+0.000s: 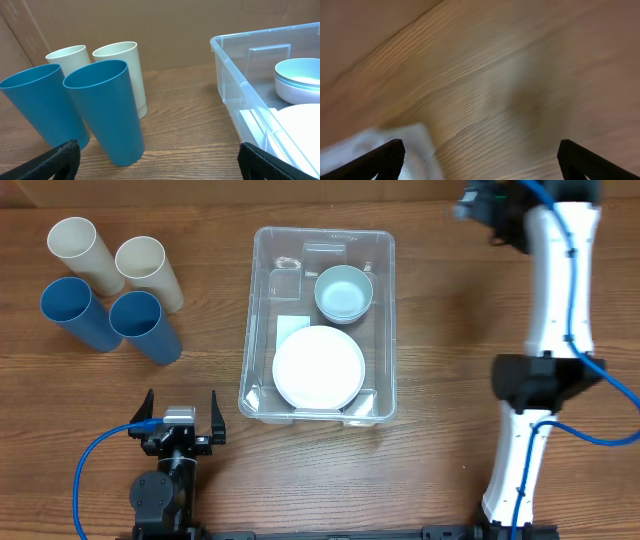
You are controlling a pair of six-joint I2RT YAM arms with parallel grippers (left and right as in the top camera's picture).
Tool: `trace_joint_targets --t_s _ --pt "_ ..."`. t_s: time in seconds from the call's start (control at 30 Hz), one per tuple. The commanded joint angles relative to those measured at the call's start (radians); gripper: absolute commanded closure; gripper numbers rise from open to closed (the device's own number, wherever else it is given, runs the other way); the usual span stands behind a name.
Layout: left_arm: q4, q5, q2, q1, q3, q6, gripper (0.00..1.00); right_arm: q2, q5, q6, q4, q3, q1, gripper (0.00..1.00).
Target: Pack container
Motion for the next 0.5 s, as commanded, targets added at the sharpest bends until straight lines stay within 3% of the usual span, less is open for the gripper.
trace_joint_targets --t_s 0.0,0.27,0.37,0.47 --pt "0.003 0.002 -0.008 0.004 -0.003 0.022 0.0 -0.035 -0.008 0.061 -0.013 0.025 -0.087 0.0" --pt "0.029 0.01 -0.008 0.004 -0.003 0.018 0.0 -0.035 -0.008 0.06 -0.013 0.025 -0.191 0.0" --pt "0.139 0.232 -0.008 0.004 0.05 0.018 0.0 -0.035 -0.009 0.06 -0.013 0.025 -0.19 0.0" --pt "-0.071 0.224 0.061 0.005 0.309 0.016 0.0 -0.035 -0.009 0.06 -0.013 0.025 -0.19 0.0"
